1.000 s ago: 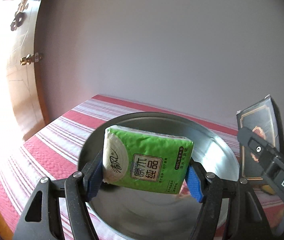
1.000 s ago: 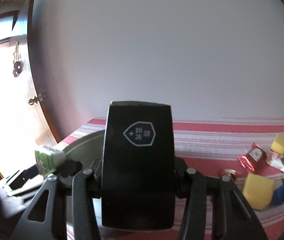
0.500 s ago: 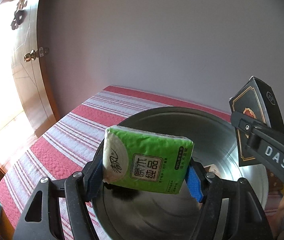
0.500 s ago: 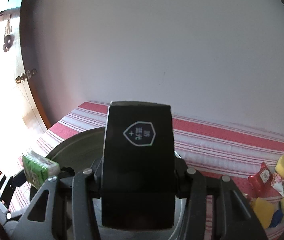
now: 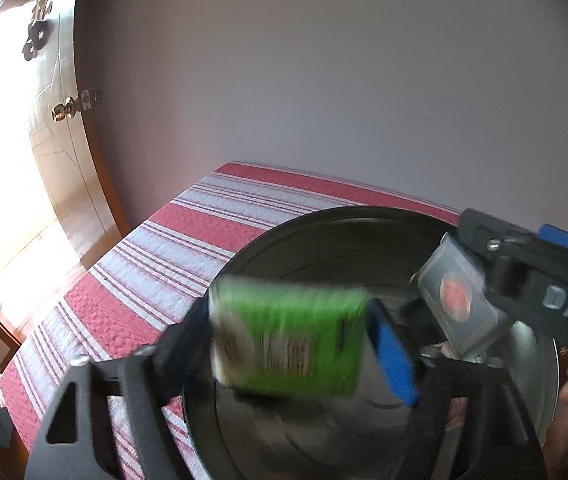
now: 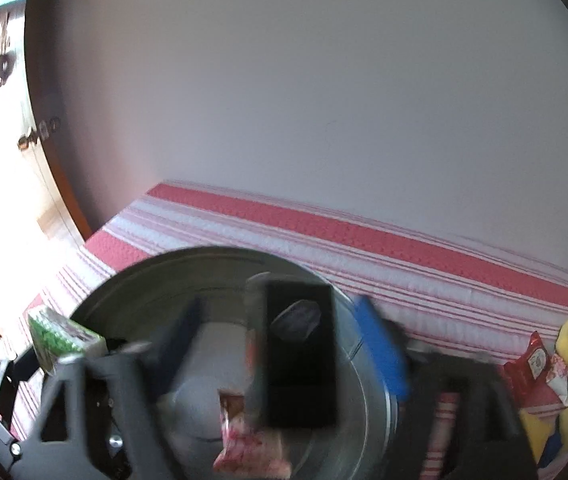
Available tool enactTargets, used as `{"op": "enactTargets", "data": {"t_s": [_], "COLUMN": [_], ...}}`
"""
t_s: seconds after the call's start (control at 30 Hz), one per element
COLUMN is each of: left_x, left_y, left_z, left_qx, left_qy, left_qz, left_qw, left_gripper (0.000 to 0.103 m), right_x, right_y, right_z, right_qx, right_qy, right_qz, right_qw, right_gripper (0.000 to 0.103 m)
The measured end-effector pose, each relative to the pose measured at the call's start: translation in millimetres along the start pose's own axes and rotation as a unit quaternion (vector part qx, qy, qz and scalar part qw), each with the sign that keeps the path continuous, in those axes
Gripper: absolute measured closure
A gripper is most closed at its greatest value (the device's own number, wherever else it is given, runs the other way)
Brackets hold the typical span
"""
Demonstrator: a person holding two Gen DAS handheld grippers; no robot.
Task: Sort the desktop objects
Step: 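Carry the tissue pack and black box over the tin and release both, then withdraw both tools from the tin toward the yellow sponges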
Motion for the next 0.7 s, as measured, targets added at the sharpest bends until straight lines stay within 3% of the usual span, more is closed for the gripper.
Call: {"op": "enactTargets", "data": {"t_s": [0.13,0.33,0.43,0.53,0.7], "left_x": [8,9,12,24,51], "left_y": [-1,-7,-8,-14,-28], "left_z": [1,-2,-1,6,18], "left_qx": [0.007,0.004,0.006,0.037,0.097], "left_qy": [0.017,0.027,0.027,0.035,0.031], "left_qz": [-0.024,-0.035,-0.046,-0.085,-0.157], "left_qw": [0.9996,0.9990,0.9986,0.9951,0.9824], "left_gripper": [0.007,0.007,0.007,0.007,0.007], "right_x": [20,58,68,76,92], "right_y": [-8,-36,-42,-49,-56], "right_z": [-4,-16,-24,-31,-43], "right_qx": [-0.007,-0.046,-0.061,-0.068,-0.068], "right_qy": [0.000,-0.005,-0.011,-0.039,-0.103], "right_qz": [-0.056,-0.169,-0.193,-0.218,-0.255], "right_qw": [0.998,0.985,0.979,0.973,0.959], "right_gripper": [0.010,0.000,0.000,0.000,0.000]}}
Point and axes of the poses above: each gripper's, at about its wrist camera, not at the fingertips, and x roughly against the way its jaws point, z to its left, y to its top, the point moved 1 cm from there along -x, roughly the way its jaws point, and after that the axes turned 8 degrees about y, right-handed, at the moved point
